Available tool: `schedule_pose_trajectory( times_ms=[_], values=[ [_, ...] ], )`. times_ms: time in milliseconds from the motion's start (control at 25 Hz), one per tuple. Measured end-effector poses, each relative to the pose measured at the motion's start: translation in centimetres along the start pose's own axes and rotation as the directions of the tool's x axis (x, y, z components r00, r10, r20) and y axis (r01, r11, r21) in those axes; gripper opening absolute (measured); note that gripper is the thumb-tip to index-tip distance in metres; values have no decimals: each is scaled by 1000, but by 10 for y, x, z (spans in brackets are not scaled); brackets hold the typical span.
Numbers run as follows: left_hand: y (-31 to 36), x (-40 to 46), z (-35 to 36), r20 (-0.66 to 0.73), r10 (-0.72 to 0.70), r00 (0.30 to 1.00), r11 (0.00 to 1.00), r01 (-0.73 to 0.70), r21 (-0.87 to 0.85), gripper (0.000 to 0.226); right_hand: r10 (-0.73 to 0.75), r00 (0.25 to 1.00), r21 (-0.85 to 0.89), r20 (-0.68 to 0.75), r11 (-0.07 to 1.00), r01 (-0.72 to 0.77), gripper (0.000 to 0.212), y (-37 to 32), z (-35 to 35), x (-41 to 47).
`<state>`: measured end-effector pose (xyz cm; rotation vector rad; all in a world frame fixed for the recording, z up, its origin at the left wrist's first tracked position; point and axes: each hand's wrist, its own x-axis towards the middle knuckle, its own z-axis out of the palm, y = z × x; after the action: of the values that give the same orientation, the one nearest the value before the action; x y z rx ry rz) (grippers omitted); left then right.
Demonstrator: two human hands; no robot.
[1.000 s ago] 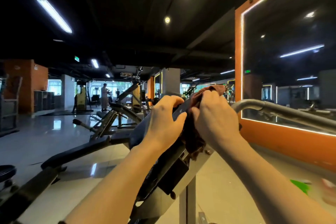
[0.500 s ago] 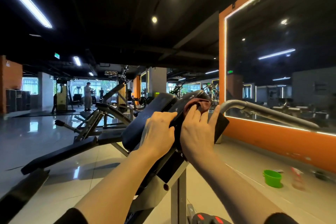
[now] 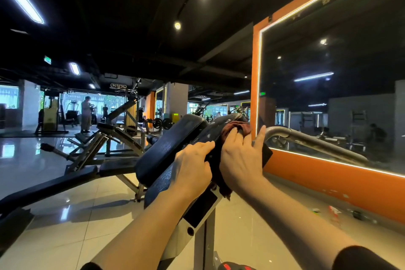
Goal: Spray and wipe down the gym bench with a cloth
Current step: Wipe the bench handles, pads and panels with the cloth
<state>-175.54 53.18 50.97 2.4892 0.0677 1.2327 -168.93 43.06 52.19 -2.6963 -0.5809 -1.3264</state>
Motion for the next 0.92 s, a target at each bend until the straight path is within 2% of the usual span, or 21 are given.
schedule_pose_trajectory(
  times_ms=[80,160,320,360,520,680,800,920],
  values=[
    [-2,0,0,29,14,999,1000,-14,11,54,87,995,73,43,993,-90,45,9,-11,25],
    [-2,-1,-2,46,12,999,1000,-12,1,56,153,987,113,56,981,-158,50,10,-17,31],
    [-5,-3,-3,49,13,999,1000,-12,-24,57,-41,999,21,31,999,40,57,-2,-5,-10],
    [-7,-2,-3,50,18,999,999,-17,-32,56,-46,999,26,20,999,46,55,1,-4,-8],
    [-14,4,-3,6,70,997,995,-70,-70,48,111,994,195,-10,975,-107,33,8,-12,22],
    [-20,23,2,-120,84,989,981,-103,-167,22,-41,990,124,-136,991,58,43,15,3,8],
    [-13,35,2,-127,48,991,996,-56,-64,8,-26,999,220,-28,975,31,34,25,-8,15],
    [-5,19,3,-115,-6,993,999,10,32,18,-68,997,218,-30,973,72,37,24,-5,5]
  ],
)
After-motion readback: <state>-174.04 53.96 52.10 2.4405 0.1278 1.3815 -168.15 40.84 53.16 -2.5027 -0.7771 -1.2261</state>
